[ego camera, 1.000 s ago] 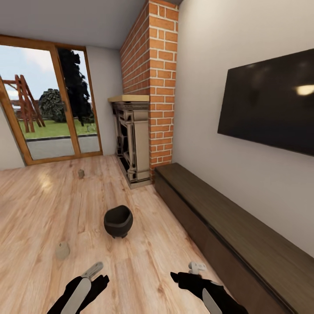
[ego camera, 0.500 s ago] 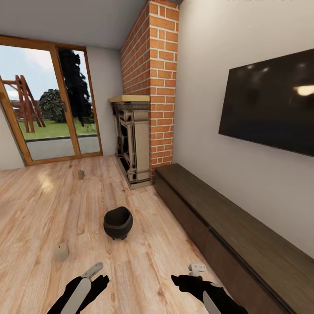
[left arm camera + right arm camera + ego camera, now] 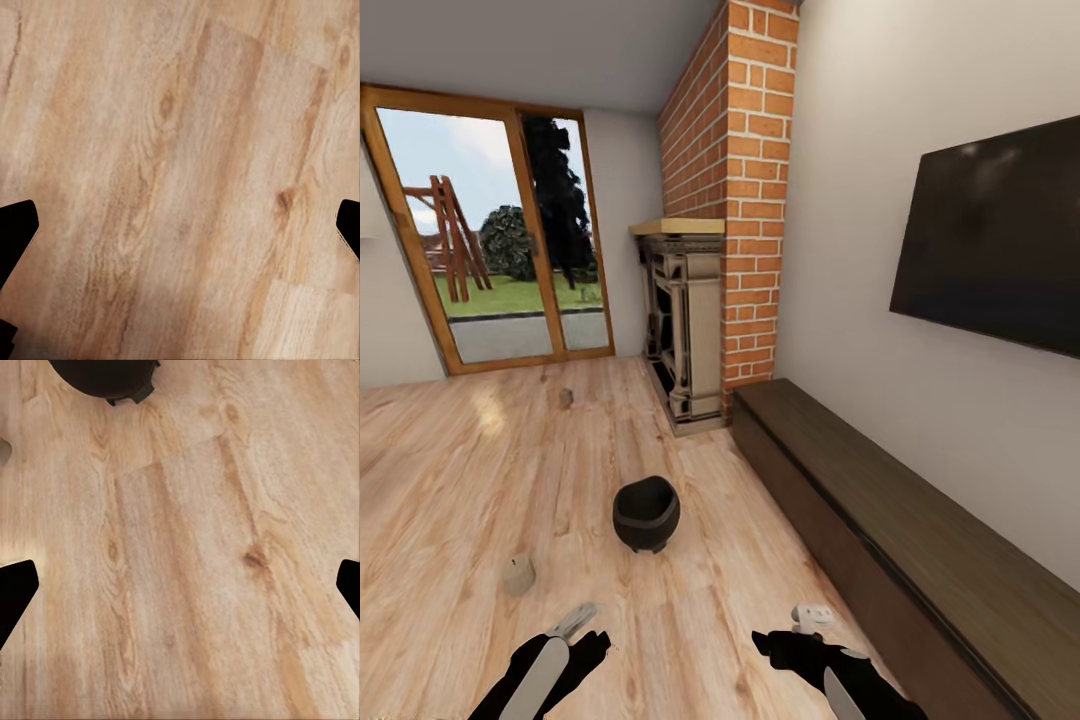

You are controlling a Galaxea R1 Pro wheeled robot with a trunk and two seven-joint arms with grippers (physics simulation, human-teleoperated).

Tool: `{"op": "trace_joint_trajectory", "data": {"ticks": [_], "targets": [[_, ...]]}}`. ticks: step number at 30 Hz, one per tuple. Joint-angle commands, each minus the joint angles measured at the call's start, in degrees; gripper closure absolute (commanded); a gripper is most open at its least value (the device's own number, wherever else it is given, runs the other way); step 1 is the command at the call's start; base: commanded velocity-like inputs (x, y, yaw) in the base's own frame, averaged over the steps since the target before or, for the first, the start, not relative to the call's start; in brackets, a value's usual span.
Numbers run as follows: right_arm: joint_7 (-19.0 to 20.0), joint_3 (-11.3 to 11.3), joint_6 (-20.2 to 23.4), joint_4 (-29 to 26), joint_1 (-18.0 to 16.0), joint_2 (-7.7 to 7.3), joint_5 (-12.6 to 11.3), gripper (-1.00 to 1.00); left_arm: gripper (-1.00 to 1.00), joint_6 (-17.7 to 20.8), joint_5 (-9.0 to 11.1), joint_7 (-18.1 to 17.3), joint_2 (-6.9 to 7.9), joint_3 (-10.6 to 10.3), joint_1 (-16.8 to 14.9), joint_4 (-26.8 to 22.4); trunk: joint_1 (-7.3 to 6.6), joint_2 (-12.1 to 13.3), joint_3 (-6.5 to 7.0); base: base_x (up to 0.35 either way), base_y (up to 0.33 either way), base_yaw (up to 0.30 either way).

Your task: Place each of the two pumpkins and all three candles from the living room inside a cabinet in the living room (use any cabinet), then make sure every cabinet is closed, and position the cauldron so it is next to a table in the living room.

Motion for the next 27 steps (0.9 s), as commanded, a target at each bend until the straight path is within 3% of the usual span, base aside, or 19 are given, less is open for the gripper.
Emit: {"op": "trace_joint_trajectory", "data": {"ticks": [1,17,27], "targets": [[-0.03,0.16,0.29,-0.09,-0.02,-0.03,-0.42,-1.00,-1.00,-0.01,0.52,0.52,0.07,-0.26,-0.04,-0.08,0.02,-0.03,-0.06,0.246,0.000,0.270],[-0.10,0.16,0.22,-0.09,0.00,-0.17,-0.48,-1.00,-1.00,-0.04,0.45,0.52,0.12,-0.26,-0.04,0.06,0.02,-0.03,-0.06,0.317,0.000,0.271],[0.16,0.16,0.16,-0.06,-0.02,-0.34,-0.49,-1.00,-1.00,-0.04,0.35,0.52,0.07,-0.26,-0.04,0.63,0.02,-0.03,-0.06,0.339,0.000,0.048]]}}
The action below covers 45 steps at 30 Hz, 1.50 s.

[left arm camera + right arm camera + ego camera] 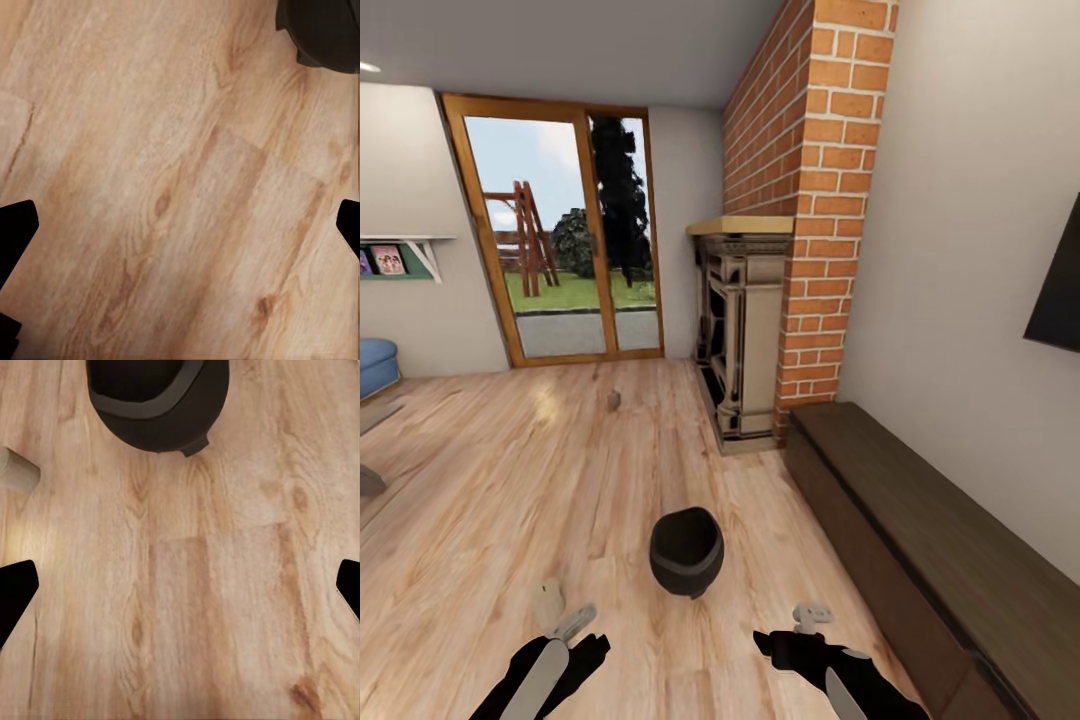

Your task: Place each of the two pumpkins and all three candles from the living room inside a cabinet in the living room (use any cabinet), then make sure every cabinet is closed, and position the cauldron so it is next to a table in the living room.

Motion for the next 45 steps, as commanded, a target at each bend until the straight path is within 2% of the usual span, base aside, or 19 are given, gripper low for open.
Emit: {"op": "trace_joint_trajectory", "data": {"ticks": [1,7,10,13,16,17,19,22,25,33,35,41,45], "targets": [[0.03,0.16,0.27,-0.08,-0.02,-0.04,-0.42,-1.00,-1.00,0.00,0.53,0.53,0.07,-0.26,-0.03,-0.09,0.03,-0.03,-0.06,0.339,0.000,0.004],[0.08,0.16,0.49,-0.49,-0.01,-0.13,-0.40,-1.00,-1.00,0.00,0.53,0.53,0.07,-0.54,-0.03,-0.08,0.03,-0.03,-0.06,0.339,0.000,0.001],[-0.29,0.26,1.34,-0.71,-0.01,0.07,-0.50,-1.00,-1.00,0.00,0.50,0.53,0.11,-2.33,-0.15,-0.21,0.03,-0.03,-0.06,0.340,0.000,0.000],[-1.85,0.29,4.72,-0.68,-0.02,0.22,-0.53,-1.00,-1.00,0.12,0.52,0.56,0.44,-3.05,-0.63,-0.83,0.03,-0.03,-0.06,0.342,0.000,0.000],[-5.80,0.15,10.44,-1.03,-0.25,0.35,-0.33,-1.00,-1.00,0.16,0.48,0.75,0.60,-3.24,-1.58,-0.99,0.03,-0.03,-0.06,0.343,0.000,0.000],[-8.95,0.11,13.69,-2.14,-1.17,0.40,-0.32,-1.00,-1.00,0.19,0.44,0.95,0.69,-3.29,-2.99,-1.03,0.03,-0.03,-0.06,0.344,0.000,0.000],[-12.74,0.09,16.86,-3.56,-3.24,0.43,-0.36,-1.00,-1.00,0.38,0.39,1.16,0.88,-3.32,-5.25,-0.95,0.03,-0.03,-0.06,0.344,0.000,0.000],[-16.11,0.08,20.27,-4.37,-6.97,0.45,-0.42,-1.00,-1.00,0.89,0.38,1.22,1.80,-3.20,-8.87,-0.91,0.03,-0.03,-0.06,0.344,0.000,0.000],[-16.89,0.08,22.70,-4.63,-9.09,0.49,-0.42,-1.00,-1.00,1.28,0.58,1.27,2.14,-3.21,-10.36,-0.63,0.03,-0.03,-0.06,0.345,0.000,0.000],[-17.20,0.11,24.42,-5.13,-10.23,0.63,-0.42,-1.00,-1.00,1.49,0.70,1.30,2.24,-3.17,-10.90,-0.03,0.03,-0.03,-0.06,0.345,0.000,0.000],[-17.24,0.09,24.49,-5.14,-10.27,1.03,-0.43,-1.00,-1.00,1.49,0.66,1.33,2.00,-3.22,-10.91,-0.01,0.03,-0.03,-0.06,0.345,0.000,0.000],[-19.90,0.30,24.50,-4.93,-10.31,4.30,-0.45,-1.00,-1.00,1.50,0.70,1.40,1.61,-3.32,-10.93,0.01,0.03,-0.03,-0.06,0.238,0.000,0.000],[-21.09,1.85,24.46,-4.82,-10.31,5.60,-0.49,-1.00,-1.00,1.50,0.70,1.35,1.54,-3.37,-10.93,0.01,0.03,-0.03,-0.06,0.047,0.000,0.000]]}}
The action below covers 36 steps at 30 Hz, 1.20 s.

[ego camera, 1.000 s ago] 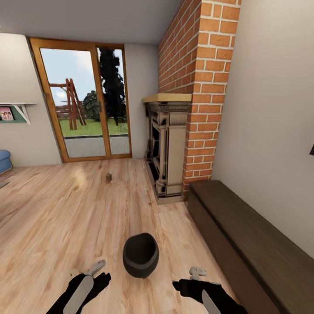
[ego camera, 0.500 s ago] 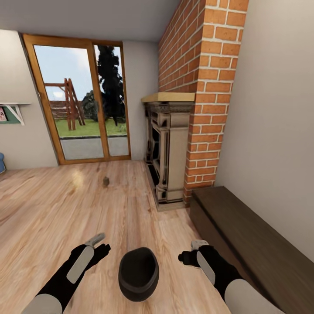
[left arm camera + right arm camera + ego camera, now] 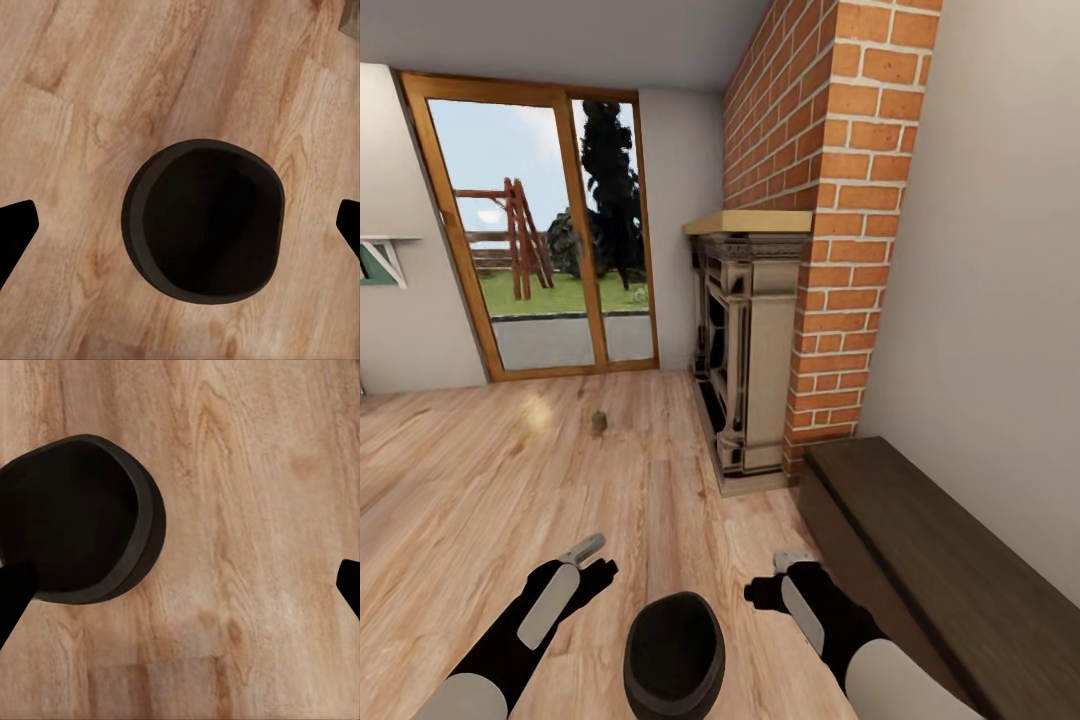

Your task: Place each of the two pumpkins and all three candles from the living room inside a cabinet in the living room (use any cabinet), then make sure every cabinet is closed, and position the cauldron so it is next to a table in the living room.

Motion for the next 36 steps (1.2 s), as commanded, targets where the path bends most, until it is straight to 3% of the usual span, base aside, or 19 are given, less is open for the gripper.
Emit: {"op": "trace_joint_trajectory", "data": {"ticks": [1,7,36], "targets": [[-0.58,0.67,0.19,-0.09,-0.04,0.10,-0.59,-1.00,-1.00,0.00,0.54,0.54,0.06,-0.27,-0.03,-0.11,0.00,-0.03,-0.06,0.029,0.000,0.000],[-0.78,2.47,0.04,-0.19,-0.04,0.67,-0.71,-1.00,-1.00,0.00,0.53,0.15,-0.13,-0.82,-0.03,-0.41,0.00,-0.03,-0.06,0.010,0.000,0.000],[-0.31,2.63,-0.37,-0.56,-0.04,0.71,-1.20,-1.00,-1.00,0.00,0.54,-0.20,-0.17,-0.93,-0.03,-0.51,0.00,-0.03,-0.06,0.097,0.037,0.000]]}}
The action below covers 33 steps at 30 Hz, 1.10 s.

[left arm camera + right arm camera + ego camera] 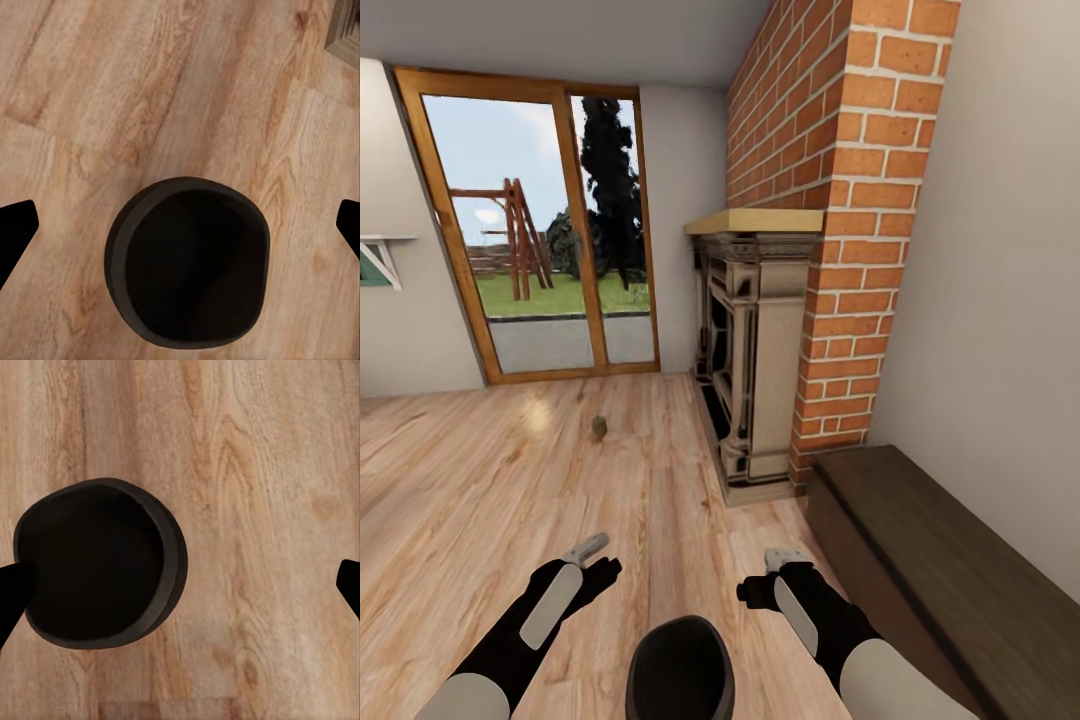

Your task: Place each of the two pumpkins and all three candles from the living room inside a cabinet in the living room (use any cabinet), then make sure every cabinet is closed, and position the cauldron so it is next to a table in the living room.

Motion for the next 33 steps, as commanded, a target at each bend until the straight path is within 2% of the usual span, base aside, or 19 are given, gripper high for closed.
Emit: {"op": "trace_joint_trajectory", "data": {"ticks": [1,10,22,33], "targets": [[-0.51,0.31,0.19,-0.09,-0.04,-0.04,-0.61,-1.00,-1.00,-0.01,0.56,0.55,0.08,-0.26,-0.04,-0.12,0.00,-0.03,-0.06,0.047,0.005,0.000],[-0.51,0.31,0.27,-0.09,-0.04,-0.04,-0.62,-1.00,-1.00,-0.01,0.56,0.55,0.08,-0.26,-0.04,-0.11,0.00,-0.03,-0.06,0.124,0.050,0.000],[-0.43,0.30,0.28,-0.09,-0.04,-0.04,-0.69,-1.00,-1.00,-0.01,0.49,0.55,0.02,-0.47,-0.04,-0.49,0.00,-0.03,-0.06,0.008,0.002,0.000],[-0.43,0.31,0.28,-0.09,-0.04,-0.04,-0.69,-1.00,-1.00,-0.02,0.54,0.85,0.00,-0.52,-0.04,-0.65,2.42,-4.44,-2.04,0.000,0.000,0.000]]}}
